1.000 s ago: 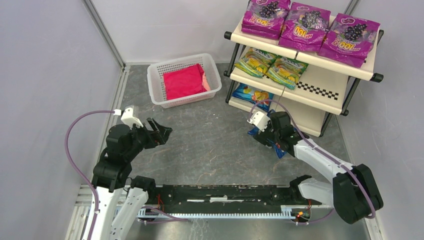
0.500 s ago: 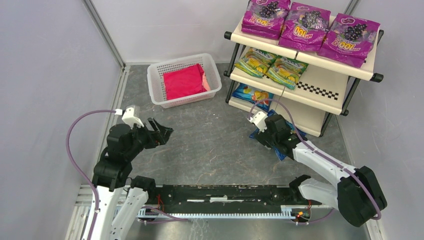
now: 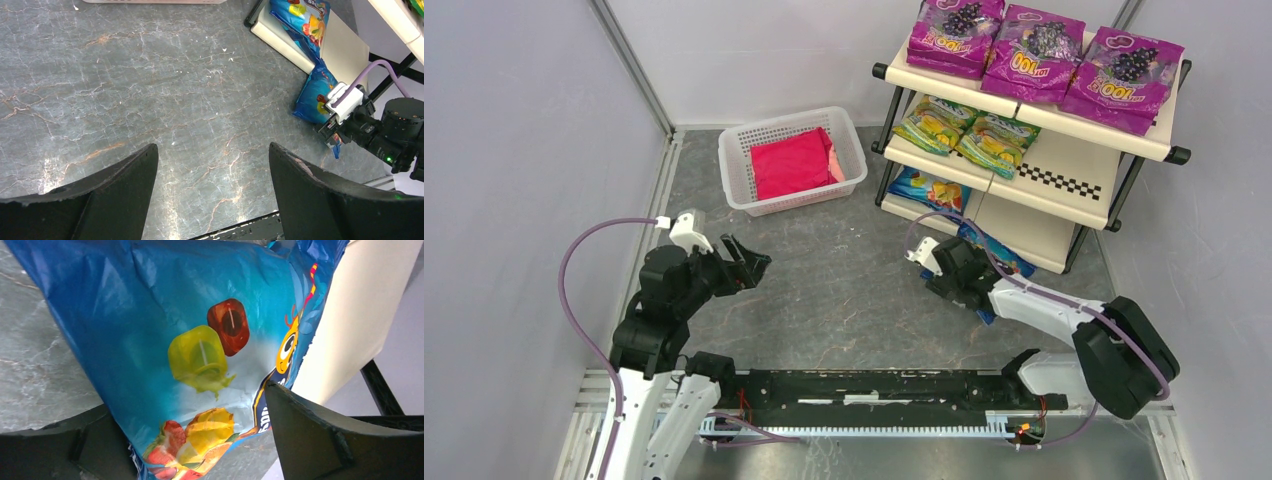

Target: Place and organize the candy bags onto the shelf

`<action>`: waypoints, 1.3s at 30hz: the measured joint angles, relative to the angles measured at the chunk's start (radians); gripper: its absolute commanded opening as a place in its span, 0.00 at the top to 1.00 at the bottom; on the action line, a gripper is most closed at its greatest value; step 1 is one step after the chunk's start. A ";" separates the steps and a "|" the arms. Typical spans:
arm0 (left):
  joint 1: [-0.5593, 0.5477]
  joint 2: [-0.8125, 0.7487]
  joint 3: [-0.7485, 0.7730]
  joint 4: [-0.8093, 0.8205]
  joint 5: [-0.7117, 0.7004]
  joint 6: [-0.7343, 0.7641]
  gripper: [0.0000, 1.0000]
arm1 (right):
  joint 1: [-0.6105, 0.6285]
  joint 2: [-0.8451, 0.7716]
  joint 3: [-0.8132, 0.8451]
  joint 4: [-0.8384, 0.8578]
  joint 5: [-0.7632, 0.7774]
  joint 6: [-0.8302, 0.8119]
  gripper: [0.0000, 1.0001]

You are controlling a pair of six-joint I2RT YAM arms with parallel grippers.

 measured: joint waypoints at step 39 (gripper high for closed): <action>0.000 0.012 0.000 0.000 0.006 0.000 0.13 | 0.004 -0.012 0.149 0.048 0.368 -0.321 1.00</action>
